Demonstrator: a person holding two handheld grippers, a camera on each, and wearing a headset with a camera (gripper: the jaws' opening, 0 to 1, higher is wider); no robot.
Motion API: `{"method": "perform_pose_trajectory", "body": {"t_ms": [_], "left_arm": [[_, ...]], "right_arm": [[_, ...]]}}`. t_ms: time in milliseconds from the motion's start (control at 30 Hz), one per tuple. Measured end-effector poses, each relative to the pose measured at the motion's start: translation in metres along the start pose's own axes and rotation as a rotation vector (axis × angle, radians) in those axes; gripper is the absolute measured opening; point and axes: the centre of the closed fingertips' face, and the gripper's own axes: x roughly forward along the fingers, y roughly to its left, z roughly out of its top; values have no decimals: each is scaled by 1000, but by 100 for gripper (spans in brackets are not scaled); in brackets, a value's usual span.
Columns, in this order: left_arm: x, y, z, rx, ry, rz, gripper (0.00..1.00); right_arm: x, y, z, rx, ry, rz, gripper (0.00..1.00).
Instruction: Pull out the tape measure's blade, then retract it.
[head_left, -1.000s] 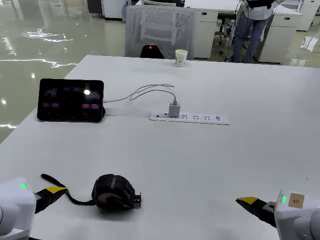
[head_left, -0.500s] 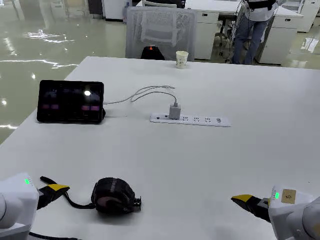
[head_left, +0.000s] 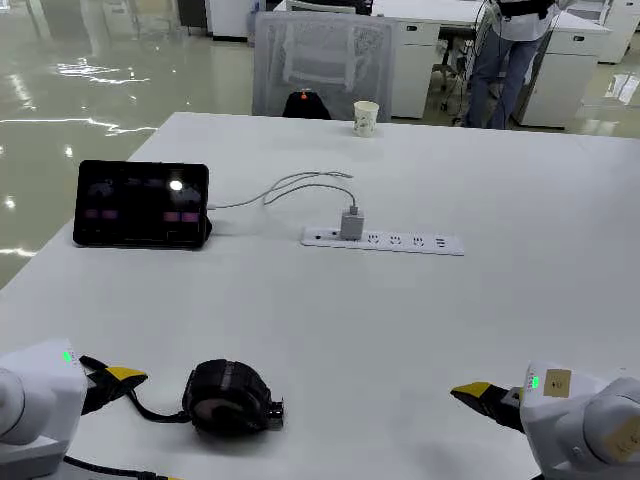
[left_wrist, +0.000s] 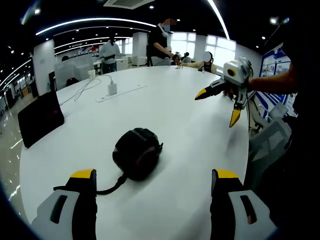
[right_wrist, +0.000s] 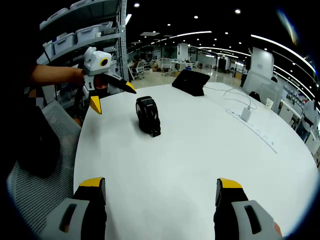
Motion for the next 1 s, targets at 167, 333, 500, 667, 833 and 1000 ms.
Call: {"method": "perform_pose_trajectory", "body": {"t_ms": [167, 333, 500, 667, 833, 1000], "left_arm": [[2, 4, 1, 8, 8, -5, 92], [5, 8, 2, 20, 18, -14, 90], [8, 11, 4, 33, 30, -26, 87], [10, 14, 5, 43, 42, -40, 81], [12, 16, 5, 57, 55, -53, 73], [14, 18, 4, 71, 78, -78, 64]], "right_arm": [[6, -3, 3, -12, 4, 14, 90], [13, -5, 8, -28, 7, 29, 89], [22, -6, 13, -56, 8, 50, 87], [31, -7, 17, -74, 15, 72, 85], [40, -8, 23, -94, 11, 91, 82], [48, -9, 29, -116, 3, 106, 80]]}}
